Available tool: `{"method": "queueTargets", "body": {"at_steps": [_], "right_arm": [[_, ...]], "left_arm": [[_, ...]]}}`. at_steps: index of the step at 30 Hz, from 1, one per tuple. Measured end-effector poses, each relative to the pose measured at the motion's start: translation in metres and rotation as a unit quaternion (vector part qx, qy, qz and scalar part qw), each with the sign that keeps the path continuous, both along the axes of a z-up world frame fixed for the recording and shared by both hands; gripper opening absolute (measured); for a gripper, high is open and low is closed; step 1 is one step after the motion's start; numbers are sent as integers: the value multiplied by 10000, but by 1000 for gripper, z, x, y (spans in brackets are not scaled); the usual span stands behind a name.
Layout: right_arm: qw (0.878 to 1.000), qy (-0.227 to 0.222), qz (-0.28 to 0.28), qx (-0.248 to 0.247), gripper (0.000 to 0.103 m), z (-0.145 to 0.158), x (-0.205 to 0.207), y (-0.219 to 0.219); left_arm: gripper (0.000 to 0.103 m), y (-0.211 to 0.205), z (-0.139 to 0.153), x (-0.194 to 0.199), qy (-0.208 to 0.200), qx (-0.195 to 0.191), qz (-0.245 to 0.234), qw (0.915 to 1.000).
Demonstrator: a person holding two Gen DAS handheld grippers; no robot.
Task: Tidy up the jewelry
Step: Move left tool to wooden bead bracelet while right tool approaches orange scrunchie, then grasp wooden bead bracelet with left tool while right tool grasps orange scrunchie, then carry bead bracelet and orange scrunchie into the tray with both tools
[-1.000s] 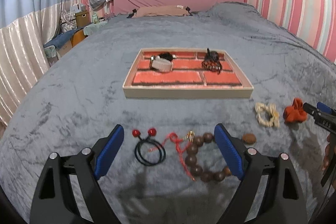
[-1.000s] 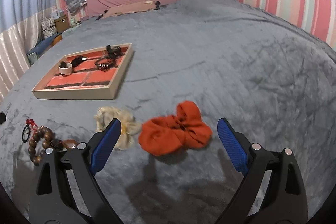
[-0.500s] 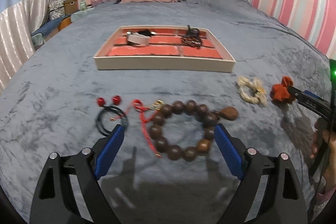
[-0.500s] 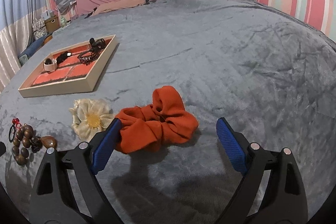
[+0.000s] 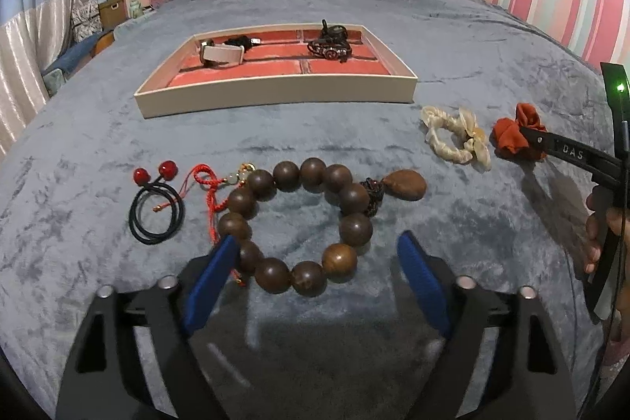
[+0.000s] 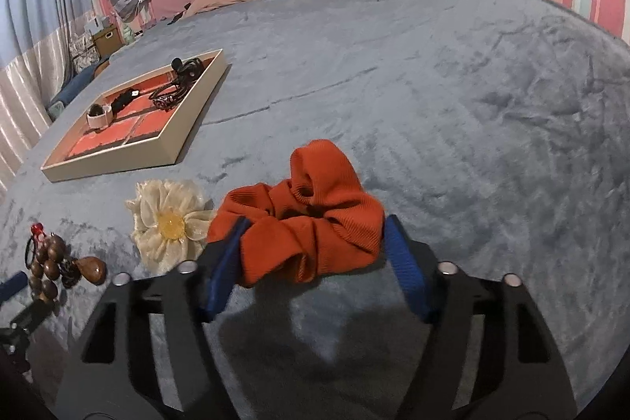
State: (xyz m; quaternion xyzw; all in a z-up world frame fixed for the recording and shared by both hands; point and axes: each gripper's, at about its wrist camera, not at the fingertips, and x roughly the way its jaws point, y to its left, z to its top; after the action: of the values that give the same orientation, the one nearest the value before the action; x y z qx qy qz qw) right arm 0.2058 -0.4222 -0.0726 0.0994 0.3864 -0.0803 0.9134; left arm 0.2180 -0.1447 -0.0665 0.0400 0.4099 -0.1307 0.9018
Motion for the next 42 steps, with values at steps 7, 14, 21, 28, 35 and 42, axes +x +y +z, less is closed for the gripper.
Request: {"method": "queueTargets", "body": {"at_steps": [7,14,21,28,35,42], "right_arm": [[9999,47,89,-1,38,0,3,5],[9999,132,62,-91,36,-5,8,7],[9995,157,54,-259,29,-9,14,11],[9993,89,2,-371,23,-8,14,15],[9992,-138,-83,-354,18,5,5,12],[9990,-351,-115,-270,17,23,4,11]], "left_arm": [[58,-7,-5,5,125,66,-291,9995],[55,-8,-13,12,171,198,-338,9991],[25,2,-17,17,377,-175,-395,9984],[20,3,-14,15,334,-273,-460,9980],[20,5,2,11,130,-325,-546,9979],[20,14,31,19,-89,-488,-558,9972]]}}
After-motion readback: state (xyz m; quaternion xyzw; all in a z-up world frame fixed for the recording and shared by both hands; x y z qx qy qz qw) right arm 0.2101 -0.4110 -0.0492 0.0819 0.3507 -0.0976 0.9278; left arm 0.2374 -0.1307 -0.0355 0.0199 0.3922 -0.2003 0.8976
